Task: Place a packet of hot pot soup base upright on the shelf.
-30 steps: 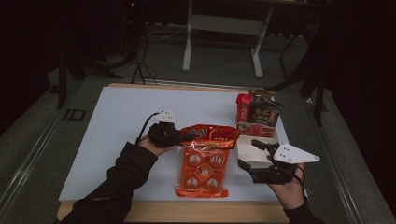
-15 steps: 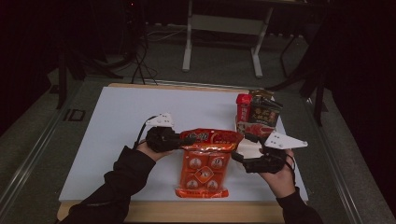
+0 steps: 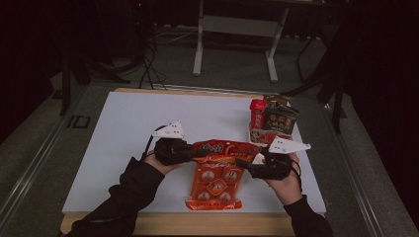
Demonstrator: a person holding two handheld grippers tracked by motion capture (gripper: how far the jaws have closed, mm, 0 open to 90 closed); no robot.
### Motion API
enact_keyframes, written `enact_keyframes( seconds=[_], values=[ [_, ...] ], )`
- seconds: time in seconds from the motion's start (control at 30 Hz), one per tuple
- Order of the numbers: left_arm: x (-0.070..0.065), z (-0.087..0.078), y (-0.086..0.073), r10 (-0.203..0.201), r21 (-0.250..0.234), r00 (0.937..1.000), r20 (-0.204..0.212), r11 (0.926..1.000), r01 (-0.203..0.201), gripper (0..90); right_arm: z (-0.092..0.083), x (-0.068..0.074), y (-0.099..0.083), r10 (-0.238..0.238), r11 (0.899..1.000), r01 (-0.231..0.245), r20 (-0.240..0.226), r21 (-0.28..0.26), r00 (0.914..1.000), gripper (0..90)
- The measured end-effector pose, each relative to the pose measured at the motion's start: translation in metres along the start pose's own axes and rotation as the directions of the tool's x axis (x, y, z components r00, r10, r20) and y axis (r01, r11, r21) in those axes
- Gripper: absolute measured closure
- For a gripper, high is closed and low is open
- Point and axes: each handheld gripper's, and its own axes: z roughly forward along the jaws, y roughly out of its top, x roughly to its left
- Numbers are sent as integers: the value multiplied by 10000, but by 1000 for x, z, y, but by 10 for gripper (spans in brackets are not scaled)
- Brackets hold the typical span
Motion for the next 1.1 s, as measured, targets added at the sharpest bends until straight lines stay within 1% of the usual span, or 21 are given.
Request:
enact_keyframes(
  seconds=[0.03,0.1,0.17,0.2,0.23,0.27,0.3,0.33,0.4,0.57,0.67,0.7,0.73,0.77,0.83,0.9,0.93,0.97,1.03,1.07,1.1],
  values=[
    [0,0,0,-7,-3,10000,-26,10000,7,898,1,-1,0,-25,9999,26,-83,109,10000,477],
    [-1,0,0,-16,-32,10000,57,10000,16,898,3,-2,-1,-8,9998,12,-185,217,9998,560],
    [-2,-1,0,27,0,10000,11,10000,-27,897,4,-4,-1,80,9997,-71,-400,243,9992,636],
    [-2,-1,0,13,4,10000,-35,10000,-13,897,4,-5,-1,206,9995,-193,-554,247,9983,687],
    [-1,-1,0,-47,11,10000,-53,10000,47,897,4,-5,-1,304,9993,-286,-730,254,9969,712],
    [-1,-1,-1,-57,6,10000,-33,10000,57,897,4,-6,-1,384,9989,-363,-798,280,9961,748],
    [-1,-1,-1,-88,-3,10000,-31,10000,88,897,4,-6,-1,514,9982,-483,-934,350,9943,801],
    [-1,0,-1,-93,29,9999,-41,10000,93,897,5,-6,-1,563,9975,-513,-1085,478,9925,882],
    [-1,-1,-1,-112,38,9999,-43,9999,112,897,5,-3,0,331,9976,-274,-920,628,9952,899],
    [-4,-5,2,-1,100,10000,66,10000,0,895,0,4,5,127,9967,-51,-945,804,9954,900],
    [-5,-8,1,209,54,9997,99,9998,-210,890,-4,7,8,306,9969,-218,-1163,761,9927,900],
    [-5,-9,0,317,-1,9995,26,9995,-317,882,-5,8,9,349,9971,-261,-1236,719,9917,900],
    [-5,-9,-1,313,-9,9995,8,9995,-313,857,-6,10,11,463,9969,-372,-1341,690,9899,900],
    [-5,-9,-2,264,-33,9996,-19,9996,-264,833,-7,11,12,431,9970,-340,-1347,691,9899,900],
    [-3,-11,-6,206,-170,9998,-20,9996,-207,817,-7,16,14,291,9970,-190,-1348,755,9904,900],
    [-3,-13,-8,111,-317,9999,-6,9994,-111,766,-7,19,16,185,9970,-81,-1368,764,9904,900],
    [-3,-14,-9,72,-376,10000,43,9993,-70,744,-7,21,18,181,9972,-71,-1470,747,9890,900],
    [-4,-14,-10,86,-409,9999,54,9991,-84,710,-6,22,19,280,9974,-171,-1580,701,9870,900],
    [-5,-15,-10,152,-425,9999,-7,9990,-152,627,-6,24,20,205,9975,-95,-1598,694,9869,900],
    [-7,-16,-11,329,-411,9990,-303,9986,-341,627,-6,25,21,137,9976,-27,-1583,691,9873,900],
    [-9,-18,-11,379,-509,9981,-484,9979,-404,512,-5,29,23,113,9975,2,-1637,701,9864,900]
  ],
)
